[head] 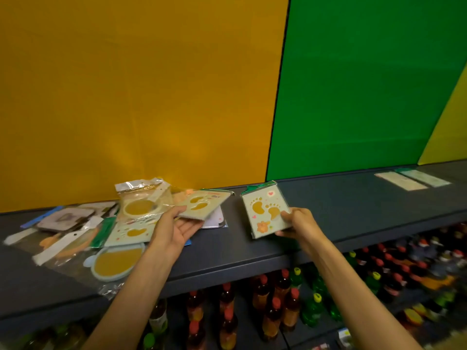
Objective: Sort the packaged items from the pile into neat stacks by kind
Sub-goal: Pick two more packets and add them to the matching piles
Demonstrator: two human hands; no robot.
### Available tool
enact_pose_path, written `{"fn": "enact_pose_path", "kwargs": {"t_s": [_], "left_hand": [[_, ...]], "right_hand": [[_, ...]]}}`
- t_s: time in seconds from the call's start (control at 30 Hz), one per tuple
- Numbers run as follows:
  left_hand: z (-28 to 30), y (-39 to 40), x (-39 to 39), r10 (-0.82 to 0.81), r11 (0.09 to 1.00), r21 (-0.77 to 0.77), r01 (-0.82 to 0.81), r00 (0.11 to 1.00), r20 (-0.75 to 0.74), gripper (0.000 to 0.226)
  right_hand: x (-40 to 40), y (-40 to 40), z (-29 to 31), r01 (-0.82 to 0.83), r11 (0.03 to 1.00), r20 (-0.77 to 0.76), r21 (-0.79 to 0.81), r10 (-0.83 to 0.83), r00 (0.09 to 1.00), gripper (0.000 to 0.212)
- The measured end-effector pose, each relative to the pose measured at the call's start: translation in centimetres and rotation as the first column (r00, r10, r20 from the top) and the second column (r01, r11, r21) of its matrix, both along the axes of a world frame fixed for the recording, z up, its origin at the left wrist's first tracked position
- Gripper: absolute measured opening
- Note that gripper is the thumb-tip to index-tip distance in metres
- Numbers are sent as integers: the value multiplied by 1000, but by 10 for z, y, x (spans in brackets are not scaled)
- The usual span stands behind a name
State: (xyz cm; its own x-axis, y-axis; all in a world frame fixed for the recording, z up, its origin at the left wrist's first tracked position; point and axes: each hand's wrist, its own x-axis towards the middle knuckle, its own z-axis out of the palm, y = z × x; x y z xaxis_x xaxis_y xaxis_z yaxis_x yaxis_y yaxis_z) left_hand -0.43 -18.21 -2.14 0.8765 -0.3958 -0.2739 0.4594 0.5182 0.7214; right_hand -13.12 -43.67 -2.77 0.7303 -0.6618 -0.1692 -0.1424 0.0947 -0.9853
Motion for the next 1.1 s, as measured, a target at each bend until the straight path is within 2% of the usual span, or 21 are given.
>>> {"fn": "enact_pose_path", "kwargs": {"t_s": [0.1, 0.3, 0.5, 0.83, 1.1], "left_hand": [[0, -29, -11, -51, 998, 22, 50, 998, 23, 26], [-2, -99, -60, -184, 975, 156, 158, 968, 171, 37], [-4, -182, -123, -279, 947, 231, 222, 926, 254, 42], [-10, -333, -232, -284, 942, 256, 216, 921, 268, 40], [-16, -436, -279, -318, 919, 331, 216, 902, 293, 41]], "right_hand": [[-27, -21, 2, 46, 999, 33, -12, -45, 998, 18], [-93, -71, 1, 123, 992, 88, 6, -123, 989, 15], [-168, -141, -1, 144, 989, 111, 35, -148, 983, 17], [-273, -292, -13, 154, 988, 118, 13, -155, 981, 23], [-318, -386, -32, 200, 979, 113, 32, -202, 973, 22]]}}
